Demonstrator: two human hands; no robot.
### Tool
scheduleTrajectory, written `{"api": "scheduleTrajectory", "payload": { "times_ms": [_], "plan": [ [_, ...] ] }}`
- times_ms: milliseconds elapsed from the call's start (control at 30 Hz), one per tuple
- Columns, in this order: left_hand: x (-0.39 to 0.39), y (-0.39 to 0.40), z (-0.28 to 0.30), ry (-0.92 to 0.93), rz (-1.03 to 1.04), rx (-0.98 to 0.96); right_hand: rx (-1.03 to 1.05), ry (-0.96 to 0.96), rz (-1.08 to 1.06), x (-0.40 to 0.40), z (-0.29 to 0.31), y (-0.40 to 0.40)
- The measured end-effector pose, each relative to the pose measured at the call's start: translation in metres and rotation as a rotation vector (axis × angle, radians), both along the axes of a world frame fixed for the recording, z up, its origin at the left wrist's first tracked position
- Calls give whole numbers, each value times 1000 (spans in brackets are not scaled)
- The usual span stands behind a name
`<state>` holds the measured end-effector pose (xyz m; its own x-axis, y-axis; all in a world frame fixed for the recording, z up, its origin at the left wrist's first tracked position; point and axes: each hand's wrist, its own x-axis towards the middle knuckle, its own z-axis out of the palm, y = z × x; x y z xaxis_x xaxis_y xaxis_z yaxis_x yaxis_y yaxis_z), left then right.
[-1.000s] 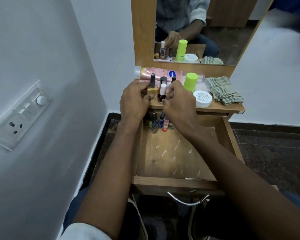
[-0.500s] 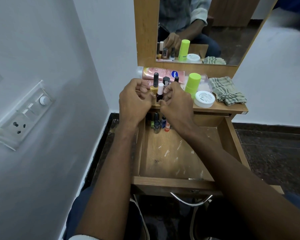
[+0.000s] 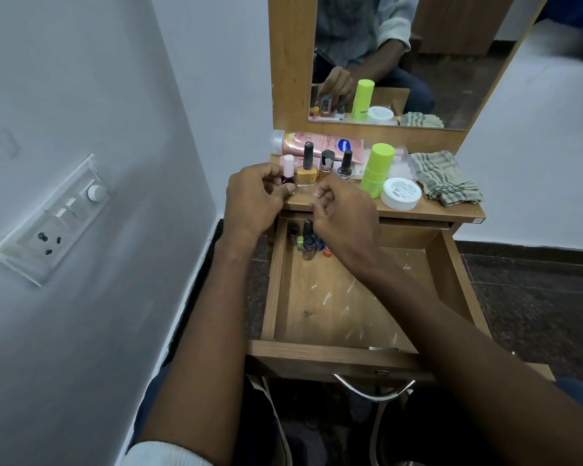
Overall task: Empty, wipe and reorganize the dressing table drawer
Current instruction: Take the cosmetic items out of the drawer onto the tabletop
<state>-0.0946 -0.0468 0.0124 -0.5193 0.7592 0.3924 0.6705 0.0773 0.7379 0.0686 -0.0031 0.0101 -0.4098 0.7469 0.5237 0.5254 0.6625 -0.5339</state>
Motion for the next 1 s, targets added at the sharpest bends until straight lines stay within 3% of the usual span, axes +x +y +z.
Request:
{"api": "scheduleTrajectory", "payload": {
  "times_ms": [567,767,900,1000],
  "plan": [
    [15,5,0,37,151,-8,-30,-117,-30,10,-2,1],
    [8,-9,-4,-42,213,130,-69,-396,54,41,-7,4],
    [11,-24,-1,10,-34,118,-66,-508,68,44,-8,2],
    [12,-27,-1,25,-265,-104,-13,-566,21,43,-7,-1]
  ]
}}
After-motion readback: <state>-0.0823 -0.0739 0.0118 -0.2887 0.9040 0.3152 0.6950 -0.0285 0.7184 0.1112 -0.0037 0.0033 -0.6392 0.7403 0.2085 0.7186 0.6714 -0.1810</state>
